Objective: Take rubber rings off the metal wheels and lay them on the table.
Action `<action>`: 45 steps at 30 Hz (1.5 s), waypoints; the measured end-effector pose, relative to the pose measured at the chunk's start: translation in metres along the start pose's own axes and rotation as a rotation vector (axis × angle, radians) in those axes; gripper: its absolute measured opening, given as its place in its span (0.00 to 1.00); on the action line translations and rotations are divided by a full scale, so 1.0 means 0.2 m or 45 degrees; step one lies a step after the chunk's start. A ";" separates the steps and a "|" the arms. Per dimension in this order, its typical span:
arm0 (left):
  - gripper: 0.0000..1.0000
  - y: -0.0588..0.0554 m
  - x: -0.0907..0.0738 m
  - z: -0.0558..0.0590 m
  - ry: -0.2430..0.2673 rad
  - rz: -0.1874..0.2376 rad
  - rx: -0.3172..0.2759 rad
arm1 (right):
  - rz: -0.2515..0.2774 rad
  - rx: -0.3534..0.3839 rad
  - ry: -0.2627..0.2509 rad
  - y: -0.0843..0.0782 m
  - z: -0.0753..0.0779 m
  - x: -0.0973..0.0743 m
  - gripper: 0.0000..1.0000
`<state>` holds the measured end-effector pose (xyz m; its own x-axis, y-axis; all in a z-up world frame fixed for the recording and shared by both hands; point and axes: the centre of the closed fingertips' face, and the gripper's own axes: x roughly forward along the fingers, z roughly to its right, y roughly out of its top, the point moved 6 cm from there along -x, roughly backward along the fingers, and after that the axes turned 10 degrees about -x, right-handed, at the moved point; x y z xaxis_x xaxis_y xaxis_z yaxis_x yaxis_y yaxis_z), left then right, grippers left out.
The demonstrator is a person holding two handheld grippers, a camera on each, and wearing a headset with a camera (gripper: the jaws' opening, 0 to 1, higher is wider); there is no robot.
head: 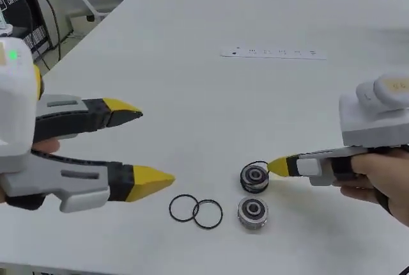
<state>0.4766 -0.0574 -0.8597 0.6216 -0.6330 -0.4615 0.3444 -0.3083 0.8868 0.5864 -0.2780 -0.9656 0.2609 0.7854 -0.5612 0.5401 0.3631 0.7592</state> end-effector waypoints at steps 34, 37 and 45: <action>0.87 -0.27 -0.05 0.05 0.049 -0.055 -0.287 | 0.215 -0.062 -0.038 0.22 -0.06 -0.14 0.00; 0.87 -0.28 -0.04 0.05 0.052 -0.056 -0.293 | 0.238 -0.072 -0.021 0.24 -0.08 -0.14 0.00; 0.87 -0.29 -0.04 0.05 0.050 -0.072 -0.306 | 0.274 -0.079 0.020 0.28 -0.14 -0.13 0.00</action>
<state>0.4449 -0.0414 -0.9074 0.6220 -0.5900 -0.5148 0.5339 -0.1613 0.8300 0.5882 -0.2649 -0.8985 0.3524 0.8555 -0.3793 0.4228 0.2160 0.8801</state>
